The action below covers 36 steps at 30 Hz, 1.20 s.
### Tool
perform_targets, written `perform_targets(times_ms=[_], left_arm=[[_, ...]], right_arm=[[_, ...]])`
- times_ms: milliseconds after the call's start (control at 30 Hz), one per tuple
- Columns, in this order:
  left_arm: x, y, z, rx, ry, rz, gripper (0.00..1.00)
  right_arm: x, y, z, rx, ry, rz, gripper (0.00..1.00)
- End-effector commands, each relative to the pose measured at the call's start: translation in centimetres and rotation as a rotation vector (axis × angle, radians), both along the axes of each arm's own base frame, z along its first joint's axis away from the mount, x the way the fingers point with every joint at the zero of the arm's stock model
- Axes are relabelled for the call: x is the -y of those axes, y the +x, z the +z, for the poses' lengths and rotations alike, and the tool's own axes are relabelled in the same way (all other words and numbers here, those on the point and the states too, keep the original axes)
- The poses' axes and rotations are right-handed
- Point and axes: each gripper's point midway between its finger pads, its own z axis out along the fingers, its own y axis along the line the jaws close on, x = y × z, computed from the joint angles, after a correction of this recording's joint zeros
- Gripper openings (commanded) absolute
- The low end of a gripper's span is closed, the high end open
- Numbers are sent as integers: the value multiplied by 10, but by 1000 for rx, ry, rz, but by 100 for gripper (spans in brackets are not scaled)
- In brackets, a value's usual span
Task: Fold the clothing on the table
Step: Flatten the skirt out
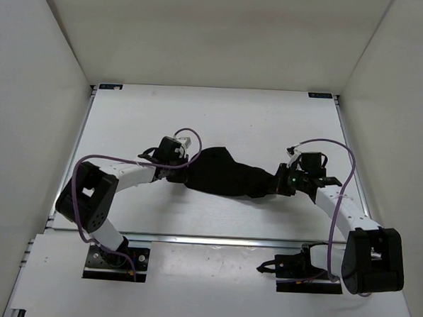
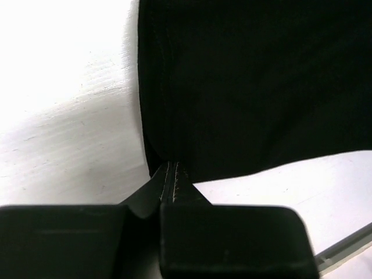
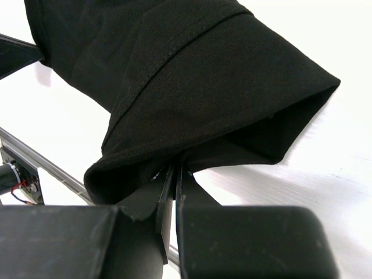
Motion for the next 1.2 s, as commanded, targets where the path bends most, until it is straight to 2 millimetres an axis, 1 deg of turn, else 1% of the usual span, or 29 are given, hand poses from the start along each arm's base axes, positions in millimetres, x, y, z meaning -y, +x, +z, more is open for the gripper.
perform_targets(times_ms=[0,33,67,100,133,167,200,233,267,300,333,367,400,433,467,500,567,600,633,700,733,800,900,933,967,1000,1033,1067,1167], left_arm=[[9,15,18,37,-30,-10,0],[10,26,30,61,-37,-7,0],[13,35,45,87,-37,-11,0],[10,43,53,106,-33,-6,0],[8,59,80,163,-42,9,0],[3,68,92,181,-37,27,0],[-1,92,127,253,-71,57,0],[-8,113,170,332,-105,83,0],[-10,131,216,417,-152,101,0],[-19,140,236,446,-149,124,0],[-22,154,289,555,-175,139,0],[-27,162,337,643,-183,164,0],[-34,165,375,718,-179,195,0],[-39,166,395,764,-167,214,0],[-45,165,424,824,-174,229,0],[-45,162,435,847,-175,236,0],[-63,154,461,911,-180,289,0],[-67,147,464,927,-182,293,0],[-75,146,466,948,-168,324,0],[-94,139,458,946,-144,377,0],[-101,135,460,951,-140,400,0],[-114,134,450,936,-116,431,0],[-123,133,438,910,-73,455,0],[-119,132,434,898,-68,441,0],[-116,128,430,892,-68,431,0],[-114,128,418,866,-61,423,0],[-115,123,420,869,-72,418,0],[-112,123,401,839,-67,407,0],[-110,115,389,816,-63,388,0]], right_arm=[[5,18,21,90,-9,9,0],[7,23,24,101,-17,11,0],[10,35,38,143,-19,5,1],[15,44,40,147,-32,-7,0],[19,55,56,192,-45,-7,0],[25,61,56,179,-46,-19,0],[31,82,78,239,-53,-25,0],[31,99,104,295,-54,-21,0],[43,118,137,369,-67,-54,0],[48,127,150,394,-72,-59,1],[56,145,181,468,-83,-76,1],[58,154,217,554,-89,-78,0],[61,160,244,611,-88,-89,0],[64,161,255,632,-93,-97,0],[65,164,268,668,-93,-99,0],[66,164,274,682,-92,-102,0],[71,161,275,710,-142,-109,0],[73,160,259,679,-146,-111,0],[80,158,255,674,-157,-125,0],[87,148,230,605,-133,-148,0],[95,145,229,609,-128,-170,0],[100,134,216,577,-101,-182,0],[102,126,223,606,-127,-177,0],[99,126,221,595,-134,-172,0],[95,123,224,597,-133,-156,0],[90,123,230,601,-121,-145,0],[86,122,230,600,-116,-131,0],[83,124,231,597,-98,-130,0],[64,124,229,596,-63,-85,0]])
